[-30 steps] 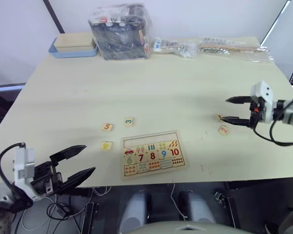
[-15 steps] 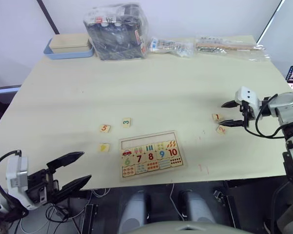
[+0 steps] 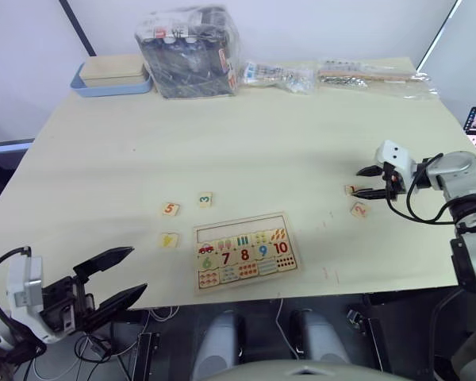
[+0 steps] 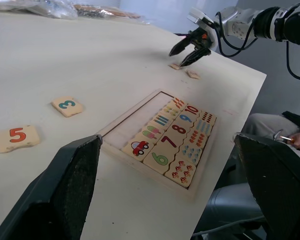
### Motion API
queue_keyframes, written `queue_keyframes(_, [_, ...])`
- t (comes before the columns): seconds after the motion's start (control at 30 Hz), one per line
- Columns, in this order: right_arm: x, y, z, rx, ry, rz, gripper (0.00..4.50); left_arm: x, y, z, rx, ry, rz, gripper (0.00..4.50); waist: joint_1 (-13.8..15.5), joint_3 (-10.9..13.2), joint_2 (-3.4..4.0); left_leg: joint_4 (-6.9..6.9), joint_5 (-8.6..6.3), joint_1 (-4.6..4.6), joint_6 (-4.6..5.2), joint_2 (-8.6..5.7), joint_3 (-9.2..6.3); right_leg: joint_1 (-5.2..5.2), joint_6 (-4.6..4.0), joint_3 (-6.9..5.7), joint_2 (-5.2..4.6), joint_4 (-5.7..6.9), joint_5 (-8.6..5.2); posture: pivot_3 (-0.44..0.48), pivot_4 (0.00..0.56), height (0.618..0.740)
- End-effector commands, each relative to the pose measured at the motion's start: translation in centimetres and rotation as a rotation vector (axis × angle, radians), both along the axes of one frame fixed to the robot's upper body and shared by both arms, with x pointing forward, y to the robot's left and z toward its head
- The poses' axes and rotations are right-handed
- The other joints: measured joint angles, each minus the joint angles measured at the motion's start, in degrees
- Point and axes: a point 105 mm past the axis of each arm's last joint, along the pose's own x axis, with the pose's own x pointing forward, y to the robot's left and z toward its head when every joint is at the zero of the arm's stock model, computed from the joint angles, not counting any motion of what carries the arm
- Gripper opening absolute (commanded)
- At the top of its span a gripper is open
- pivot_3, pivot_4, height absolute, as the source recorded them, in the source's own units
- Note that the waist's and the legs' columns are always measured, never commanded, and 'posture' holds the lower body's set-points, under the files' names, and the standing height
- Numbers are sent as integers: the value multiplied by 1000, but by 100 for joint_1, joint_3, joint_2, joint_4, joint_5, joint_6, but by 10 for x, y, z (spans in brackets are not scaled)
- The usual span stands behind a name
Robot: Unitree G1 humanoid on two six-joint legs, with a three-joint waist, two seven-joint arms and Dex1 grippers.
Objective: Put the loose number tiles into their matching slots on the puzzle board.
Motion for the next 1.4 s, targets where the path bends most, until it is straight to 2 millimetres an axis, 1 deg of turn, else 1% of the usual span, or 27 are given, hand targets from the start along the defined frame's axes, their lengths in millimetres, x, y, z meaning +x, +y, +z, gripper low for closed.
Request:
queue_keyframes(0.03, [3,0,9,-3,-32,3,3130,-1,1,9,5,-32,0,4500,-3,0,1,0,0,0,0,0,0,0,0,0,0,0,0,0,150,740])
queue_keyframes(0.47, [0,-4,-1,-36,-5,-2,3130,0,0,9,3,-36,-7,4500,-8,0,1,0,0,0,0,1,-1,0,0,0,-2,0,0,0,150,740])
queue_keyframes(0.7, [-4,-5,-5,-27,27,3,3130,0,1,8,3,-37,-6,4500,-8,0,1,0,0,0,0,0,-1,0,-1,1,-3,0,0,0,150,740])
queue_keyframes(0.8, [-6,-6,-8,-24,40,3,2408,0,1,7,2,-38,-6,4500,-8,0,0,0,0,0,0,0,-1,0,-1,1,-3,0,0,0,150,740])
queue_keyframes(0.83, [-6,-6,-8,-23,40,2,1801,0,1,7,2,-38,-6,4500,-7,0,1,0,0,0,0,0,-1,0,-1,0,-3,0,0,0,150,740])
queue_keyframes(0.87, [-6,-6,-9,-22,40,2,1526,0,1,7,2,-38,-7,4500,-7,0,0,0,0,0,0,0,-1,0,-1,0,-4,0,0,0,150,740])
queue_keyframes(0.9, [-6,-5,-9,-20,40,3,1112,0,1,7,1,-39,-7,4500,-8,0,1,0,0,0,0,0,-1,1,-1,0,-5,0,0,0,150,740])
queue_keyframes(0.97, [-7,-5,-8,-14,38,9,895,0,1,7,1,-39,-7,4500,-9,0,1,0,0,1,0,-1,0,2,-1,1,-6,0,1,0,150,740])
queue_keyframes(1.0, [-7,-5,-7,-12,35,13,894,0,1,6,1,-39,-7,4500,-9,0,0,0,0,2,0,-1,0,2,-1,2,-7,0,1,0,150,740])
queue_keyframes(1.17, [-5,1,10,4,-19,76,894,-1,1,6,0,-40,-6,4500,-16,0,2,-1,0,2,-1,-1,-2,1,-2,1,-8,0,1,0,150,740])
queue_keyframes(1.23, [-3,11,25,11,-70,131,894,-1,2,6,0,-40,-5,4500,-31,4,8,-2,0,2,0,-1,-2,1,-2,1,-8,0,1,0,150,740])
queue_keyframes(1.33, [-6,31,45,34,-106,212,894,-2,3,5,1,-39,-3,4500,-74,6,11,-2,0,2,0,-1,-3,1,-1,1,-9,0,1,0,150,740])
queue_keyframes(1.37, [-12,44,54,45,-98,255,894,-2,4,5,2,-38,-2,4500,-84,6,11,-4,-1,2,1,1,-6,1,-1,0,-13,0,1,0,150,740])
queue_keyframes(1.4, [-16,55,62,2,-122,282,894,-2,5,5,3,-37,-1,4500,-86,6,11,-4,-1,2,2,2,-8,1,-1,-2,-23,0,1,0,150,740])
